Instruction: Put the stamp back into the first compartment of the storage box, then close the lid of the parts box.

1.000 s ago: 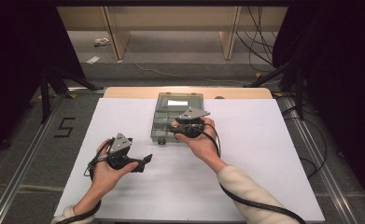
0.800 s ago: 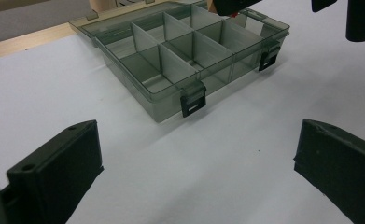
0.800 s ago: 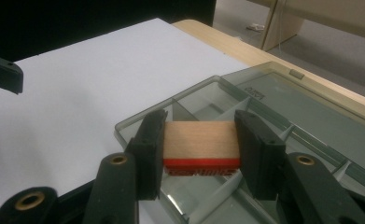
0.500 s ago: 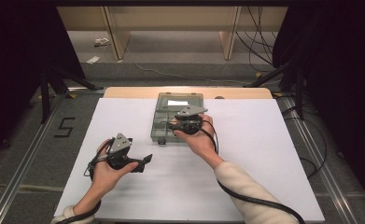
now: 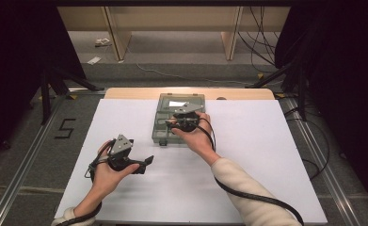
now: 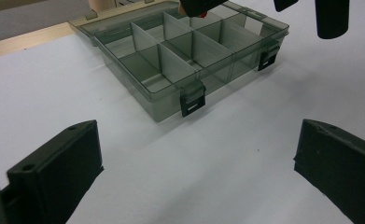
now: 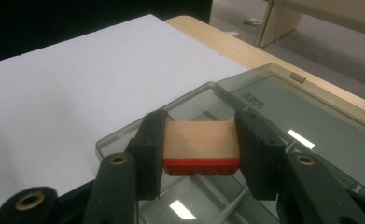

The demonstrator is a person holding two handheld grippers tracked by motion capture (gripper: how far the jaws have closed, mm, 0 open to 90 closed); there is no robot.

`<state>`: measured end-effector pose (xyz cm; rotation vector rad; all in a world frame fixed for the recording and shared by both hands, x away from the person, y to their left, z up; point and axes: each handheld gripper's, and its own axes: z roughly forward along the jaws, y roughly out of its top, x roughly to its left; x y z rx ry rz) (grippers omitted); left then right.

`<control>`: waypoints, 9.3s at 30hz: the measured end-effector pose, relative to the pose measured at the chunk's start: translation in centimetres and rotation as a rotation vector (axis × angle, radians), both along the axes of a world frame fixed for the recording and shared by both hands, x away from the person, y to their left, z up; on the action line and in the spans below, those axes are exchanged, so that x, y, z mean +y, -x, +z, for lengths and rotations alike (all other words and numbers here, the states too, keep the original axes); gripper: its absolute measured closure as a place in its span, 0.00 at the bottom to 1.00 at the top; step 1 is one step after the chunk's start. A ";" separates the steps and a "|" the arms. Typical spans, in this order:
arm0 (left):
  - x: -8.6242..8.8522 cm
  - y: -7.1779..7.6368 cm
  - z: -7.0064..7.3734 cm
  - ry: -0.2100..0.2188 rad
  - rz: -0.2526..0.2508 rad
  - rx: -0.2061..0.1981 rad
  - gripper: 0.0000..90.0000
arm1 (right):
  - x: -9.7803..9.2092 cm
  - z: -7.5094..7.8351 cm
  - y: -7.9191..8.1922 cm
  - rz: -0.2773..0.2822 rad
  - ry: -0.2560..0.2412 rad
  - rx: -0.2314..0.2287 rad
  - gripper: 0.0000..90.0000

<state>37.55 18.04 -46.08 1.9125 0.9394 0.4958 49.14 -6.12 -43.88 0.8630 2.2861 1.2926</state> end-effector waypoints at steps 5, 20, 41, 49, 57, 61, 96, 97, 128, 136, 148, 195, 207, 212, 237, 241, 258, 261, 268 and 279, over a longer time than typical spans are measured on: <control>0.0 0.0 0.0 0.003 0.002 -0.001 0.00 | 0.5 0.0 -0.5 -0.002 0.006 0.006 0.62; 0.0 0.0 0.0 0.004 -0.001 0.001 0.00 | 1.6 0.0 -1.8 -0.014 0.021 0.020 0.62; 0.0 0.0 0.0 0.005 -0.002 0.001 0.00 | 3.2 0.1 -3.2 -0.019 0.041 0.038 0.62; 0.0 0.0 0.0 0.007 -0.003 0.001 0.00 | 3.7 0.0 -3.9 -0.025 0.059 0.052 0.62; 0.0 0.0 0.0 0.008 -0.004 0.001 0.00 | 4.6 -0.5 -4.4 -0.018 0.088 0.063 0.62; 0.0 0.0 0.0 0.009 -0.005 0.001 0.00 | 4.8 -0.7 -4.5 -0.018 0.094 0.067 0.62; 0.1 0.0 -0.1 0.010 -0.005 0.005 0.00 | 3.2 0.0 -4.0 -0.038 0.018 0.071 0.36; 0.1 0.0 -0.1 0.009 -0.004 0.006 0.00 | 2.8 0.0 -3.7 -0.037 0.013 0.071 0.35; 0.2 -0.1 -0.2 0.016 0.005 0.008 0.00 | -7.1 -0.4 4.8 0.018 -0.080 0.026 0.28; 0.2 -0.1 -0.2 0.018 0.006 0.007 0.00 | -9.0 -0.8 6.2 0.009 -0.080 0.023 0.28; 0.3 -0.1 -0.2 0.022 0.008 0.007 0.00 | -10.5 -1.3 7.7 0.010 -0.095 0.014 0.28; 0.4 -0.6 0.1 0.047 0.021 0.024 0.02 | -13.8 -2.0 10.6 0.016 -0.119 0.017 0.27; 0.5 -0.7 0.1 0.050 0.028 0.022 0.03 | -14.3 -2.0 11.4 0.031 -0.125 0.010 0.27; 0.6 -0.9 0.1 0.056 0.034 0.023 0.04 | -14.3 -1.9 11.6 0.036 -0.126 0.008 0.27; -1.1 -12.6 2.8 0.075 0.184 0.079 0.09 | -16.0 -1.9 12.5 -0.010 -0.139 -0.004 0.27; -1.8 -15.6 2.6 0.042 0.227 0.111 0.14 | -15.8 -2.0 12.6 -0.002 -0.138 -0.001 0.27; -5.0 -23.2 1.2 -0.098 0.305 0.250 0.41 | -15.9 -1.8 12.7 0.001 -0.141 -0.003 0.27; -5.0 -23.8 1.2 -0.096 0.310 0.265 0.48 | -15.8 -1.8 12.8 0.006 -0.141 -0.003 0.27; -5.0 -24.5 0.7 -0.113 0.315 0.303 0.62 | -15.9 -1.8 12.7 0.006 -0.139 0.000 0.28; -5.8 -25.1 -0.1 -0.141 0.308 0.327 0.73 | -15.7 -1.8 12.8 0.014 -0.130 0.002 0.28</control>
